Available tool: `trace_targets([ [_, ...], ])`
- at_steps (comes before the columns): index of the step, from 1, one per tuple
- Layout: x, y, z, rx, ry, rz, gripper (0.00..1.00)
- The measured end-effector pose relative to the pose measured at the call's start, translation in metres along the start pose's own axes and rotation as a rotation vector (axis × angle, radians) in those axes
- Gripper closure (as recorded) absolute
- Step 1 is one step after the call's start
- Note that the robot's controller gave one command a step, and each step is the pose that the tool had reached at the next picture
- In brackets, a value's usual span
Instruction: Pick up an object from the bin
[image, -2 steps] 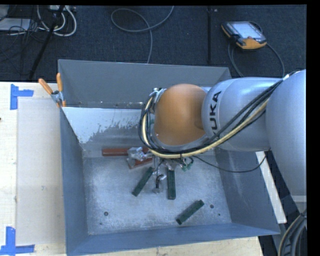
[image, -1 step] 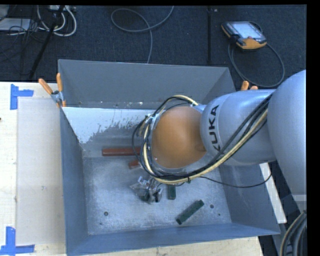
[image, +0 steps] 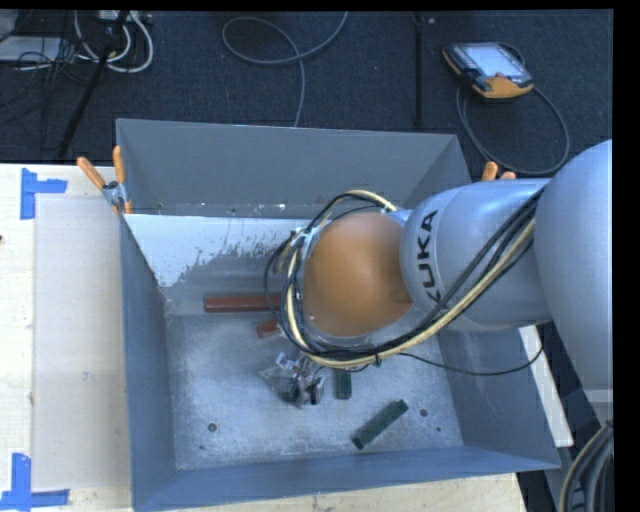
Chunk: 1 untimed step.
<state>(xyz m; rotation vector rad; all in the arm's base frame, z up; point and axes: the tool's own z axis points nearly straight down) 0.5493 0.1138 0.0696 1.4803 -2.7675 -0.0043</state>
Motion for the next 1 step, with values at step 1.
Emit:
trace_targets([
  [1,0.0365,0.0313,-0.1662,0.005,-0.005,-0.039,1.0],
])
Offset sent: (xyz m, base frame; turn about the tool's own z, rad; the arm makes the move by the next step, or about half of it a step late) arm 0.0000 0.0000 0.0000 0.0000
